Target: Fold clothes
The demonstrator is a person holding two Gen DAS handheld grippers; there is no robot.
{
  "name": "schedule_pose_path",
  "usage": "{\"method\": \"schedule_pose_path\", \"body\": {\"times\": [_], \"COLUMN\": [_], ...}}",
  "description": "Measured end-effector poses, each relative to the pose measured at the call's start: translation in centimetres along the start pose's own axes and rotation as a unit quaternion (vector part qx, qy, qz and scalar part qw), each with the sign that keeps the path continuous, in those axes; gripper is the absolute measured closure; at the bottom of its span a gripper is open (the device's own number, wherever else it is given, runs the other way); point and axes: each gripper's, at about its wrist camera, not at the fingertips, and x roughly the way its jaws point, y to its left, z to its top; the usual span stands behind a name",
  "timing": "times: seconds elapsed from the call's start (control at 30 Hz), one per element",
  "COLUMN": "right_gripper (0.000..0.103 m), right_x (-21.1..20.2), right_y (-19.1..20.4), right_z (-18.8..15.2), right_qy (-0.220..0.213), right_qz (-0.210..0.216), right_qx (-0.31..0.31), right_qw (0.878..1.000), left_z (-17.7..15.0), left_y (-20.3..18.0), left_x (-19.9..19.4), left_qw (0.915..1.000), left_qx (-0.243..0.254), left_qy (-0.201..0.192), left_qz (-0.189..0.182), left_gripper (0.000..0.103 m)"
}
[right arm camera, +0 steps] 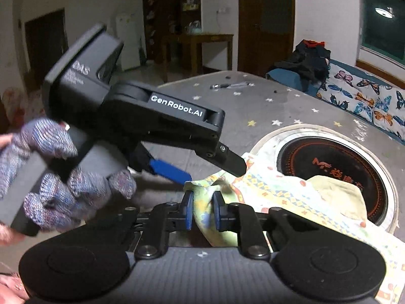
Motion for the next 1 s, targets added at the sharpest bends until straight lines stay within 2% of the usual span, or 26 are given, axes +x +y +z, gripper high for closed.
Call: {"method": "schedule_pose_path", "body": {"times": [0.17, 0.27, 0.33, 0.37, 0.43, 0.6, 0.7, 0.83, 0.9, 1.0], "right_gripper": [0.088, 0.089, 0.089, 0.089, 0.088, 0.081, 0.080, 0.079, 0.069, 0.064], "right_x": [-0.6, -0.6, -0.7, -0.7, -0.4, -0.9, -1.7, -3.2, -3.9, -5.0], "right_y": [-0.2, 0.0, 0.1, 0.1, 0.0, -0.6, -1.5, -5.2, -7.0, -9.7], "right_z": [0.1, 0.2, 0.1, 0.0, -0.2, -0.7, -1.3, -3.0, -3.9, -5.1], "right_qy": [-0.011, -0.016, -0.016, -0.016, -0.012, -0.017, -0.022, -0.020, -0.020, -0.019], "right_qz": [0.002, 0.003, 0.005, 0.005, 0.008, 0.008, -0.006, -0.065, -0.095, -0.139], "right_qx": [0.011, 0.017, 0.018, 0.017, 0.017, 0.033, 0.045, 0.086, 0.106, 0.136], "right_qw": [1.000, 1.000, 1.000, 1.000, 1.000, 0.999, 0.999, 0.994, 0.990, 0.981], "left_z": [0.2, 0.1, 0.0, 0.0, 0.0, 0.0, -0.1, -0.2, -0.3, -0.4], "left_y": [-1.0, -1.2, -1.1, -0.9, -0.6, -0.1, -0.2, -0.4, -0.6, -0.9], "left_x": [1.6, 2.7, 3.3, 3.5, 3.8, 4.0, 4.0, 4.0, 4.0, 3.9], "left_qw": [0.9996, 0.9988, 0.9983, 0.9982, 0.9980, 0.9980, 0.9981, 0.9985, 0.9988, 0.9991], "left_qx": [-0.010, -0.020, -0.028, -0.031, -0.035, -0.035, -0.033, -0.025, -0.017, -0.004], "left_qy": [0.023, 0.042, 0.049, 0.049, 0.050, 0.052, 0.050, 0.047, 0.045, 0.042], "left_qz": [-0.009, -0.014, -0.018, -0.017, -0.015, -0.012, -0.010, -0.007, -0.003, 0.003], "left_gripper": [0.016, 0.031, 0.054, 0.059, 0.080, 0.087, 0.087, 0.087, 0.087, 0.087]}}
